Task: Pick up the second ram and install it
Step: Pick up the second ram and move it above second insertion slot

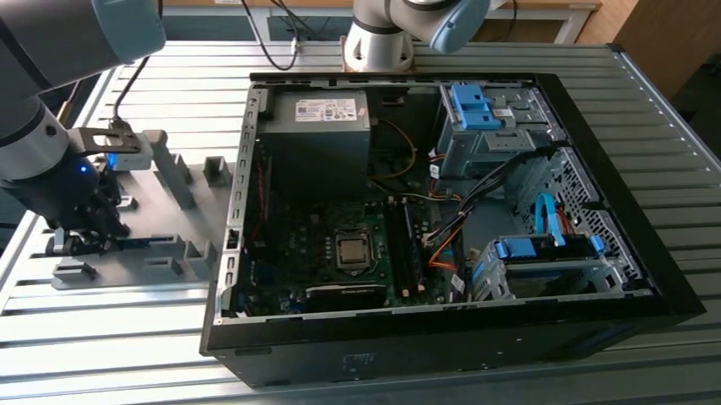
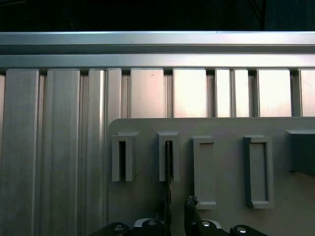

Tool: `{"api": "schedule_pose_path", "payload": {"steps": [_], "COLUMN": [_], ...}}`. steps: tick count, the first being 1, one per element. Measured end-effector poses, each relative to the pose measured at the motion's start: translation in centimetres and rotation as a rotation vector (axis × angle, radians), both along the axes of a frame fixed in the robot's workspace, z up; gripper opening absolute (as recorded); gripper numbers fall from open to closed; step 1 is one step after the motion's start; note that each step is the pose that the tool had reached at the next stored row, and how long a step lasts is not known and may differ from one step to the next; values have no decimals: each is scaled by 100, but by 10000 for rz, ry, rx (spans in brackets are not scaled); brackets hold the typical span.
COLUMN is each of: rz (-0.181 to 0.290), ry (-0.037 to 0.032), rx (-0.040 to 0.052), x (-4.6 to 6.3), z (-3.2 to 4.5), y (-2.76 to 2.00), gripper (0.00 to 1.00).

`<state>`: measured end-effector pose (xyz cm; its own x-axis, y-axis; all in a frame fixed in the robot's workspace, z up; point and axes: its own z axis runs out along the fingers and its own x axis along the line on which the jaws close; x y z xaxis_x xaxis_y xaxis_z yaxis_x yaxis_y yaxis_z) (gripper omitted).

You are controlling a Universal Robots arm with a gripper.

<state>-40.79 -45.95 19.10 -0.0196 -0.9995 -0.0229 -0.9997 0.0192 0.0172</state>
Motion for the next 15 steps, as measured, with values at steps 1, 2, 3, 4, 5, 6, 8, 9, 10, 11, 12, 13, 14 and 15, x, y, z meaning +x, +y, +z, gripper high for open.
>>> {"api": "schedule_pose_path", "payload": {"steps": [1, 2, 3, 4, 5, 6, 8, 9, 10, 11, 12, 13, 14, 15], "rz": [0, 0, 0, 0, 0, 0, 0, 1, 0, 0, 0, 0, 0, 0], "ry": [0, 0, 0, 0, 0, 0, 0, 0, 0, -1, 0, 0, 0, -1], "rx": [0, 0, 0, 0, 0, 0, 0, 0, 0, 0, 0, 0, 0, 0], "x": [0, 0, 0, 0, 0, 0, 0, 0, 0, 0, 0, 0, 0, 0], "z": [0, 0, -1, -1, -1, -1, -1, -1, -1, -1, -1, -1, -2, -2], "y": [0, 0, 0, 0, 0, 0, 0, 0, 0, 0, 0, 0, 0, 0], "gripper": [30, 30, 30, 30, 30, 30, 30, 29, 29, 22, 22, 22, 20, 20]}}
